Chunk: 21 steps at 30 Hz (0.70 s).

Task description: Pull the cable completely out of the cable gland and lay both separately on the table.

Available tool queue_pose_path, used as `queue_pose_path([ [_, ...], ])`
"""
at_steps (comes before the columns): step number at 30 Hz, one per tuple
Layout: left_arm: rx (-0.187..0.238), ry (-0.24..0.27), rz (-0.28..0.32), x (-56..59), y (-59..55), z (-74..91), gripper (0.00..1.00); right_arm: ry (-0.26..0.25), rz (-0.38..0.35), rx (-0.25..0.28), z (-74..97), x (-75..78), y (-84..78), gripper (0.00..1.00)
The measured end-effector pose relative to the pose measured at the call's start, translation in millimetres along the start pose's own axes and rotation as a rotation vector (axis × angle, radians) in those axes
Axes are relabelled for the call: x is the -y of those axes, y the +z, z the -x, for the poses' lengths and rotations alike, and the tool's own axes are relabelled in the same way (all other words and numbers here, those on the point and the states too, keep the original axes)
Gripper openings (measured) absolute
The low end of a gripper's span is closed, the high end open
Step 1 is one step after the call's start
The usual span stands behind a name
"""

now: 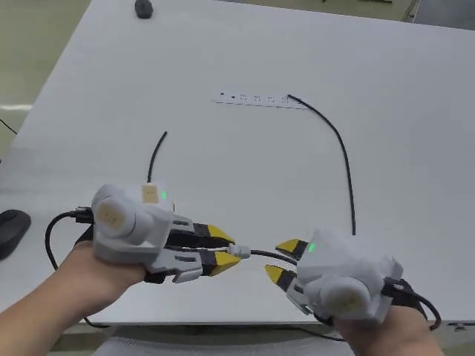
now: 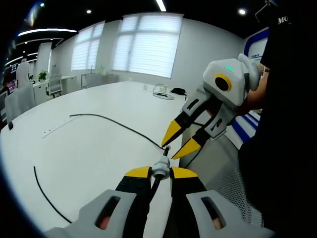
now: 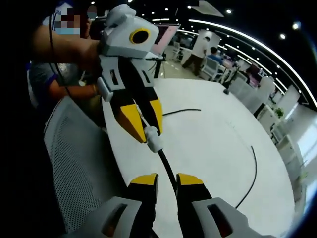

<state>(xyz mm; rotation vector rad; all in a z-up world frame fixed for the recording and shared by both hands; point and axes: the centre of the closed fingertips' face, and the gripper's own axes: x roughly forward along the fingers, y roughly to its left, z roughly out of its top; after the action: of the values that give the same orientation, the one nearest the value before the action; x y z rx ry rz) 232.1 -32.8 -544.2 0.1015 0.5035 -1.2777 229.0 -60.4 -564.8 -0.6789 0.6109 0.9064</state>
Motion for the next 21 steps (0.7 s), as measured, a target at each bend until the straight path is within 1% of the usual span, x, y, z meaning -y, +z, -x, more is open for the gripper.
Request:
queue_pose_path([
  [1,-0.004,-0.003,-0.006,0.7,-0.7,-0.6,0.15,-0.008,0.020,-0.008,-2.2,0.4,1.2,0.09],
  [3,-0.002,-0.005,-0.009,1.3,-0.1,-0.8,0.15,-0.013,0.044,-0.006,-3.6,0.7,4.5,0.08],
  [6,0.004,-0.005,-0.009,1.1,1.0,-0.6,0.15,-0.012,0.061,0.002,-4.3,-0.5,9.0,0.07],
  [10,0.003,-0.005,-0.010,1.0,0.8,-0.6,0.15,-0.020,0.088,0.001,-5.6,0.0,10.1,0.05],
  [13,0.001,-0.009,-0.009,2.2,0.3,-1.1,0.15,-0.022,0.086,0.012,-5.6,0.4,12.4,0.02],
  [16,0.000,-0.008,-0.008,2.3,-0.3,-1.4,0.15,-0.018,0.067,0.010,-6.2,0.1,10.6,0.01],
  [21,0.018,-0.008,-0.005,2.2,4.1,-2.1,0.15,-0.037,0.040,0.027,-3.4,4.7,10.3,0.01],
])
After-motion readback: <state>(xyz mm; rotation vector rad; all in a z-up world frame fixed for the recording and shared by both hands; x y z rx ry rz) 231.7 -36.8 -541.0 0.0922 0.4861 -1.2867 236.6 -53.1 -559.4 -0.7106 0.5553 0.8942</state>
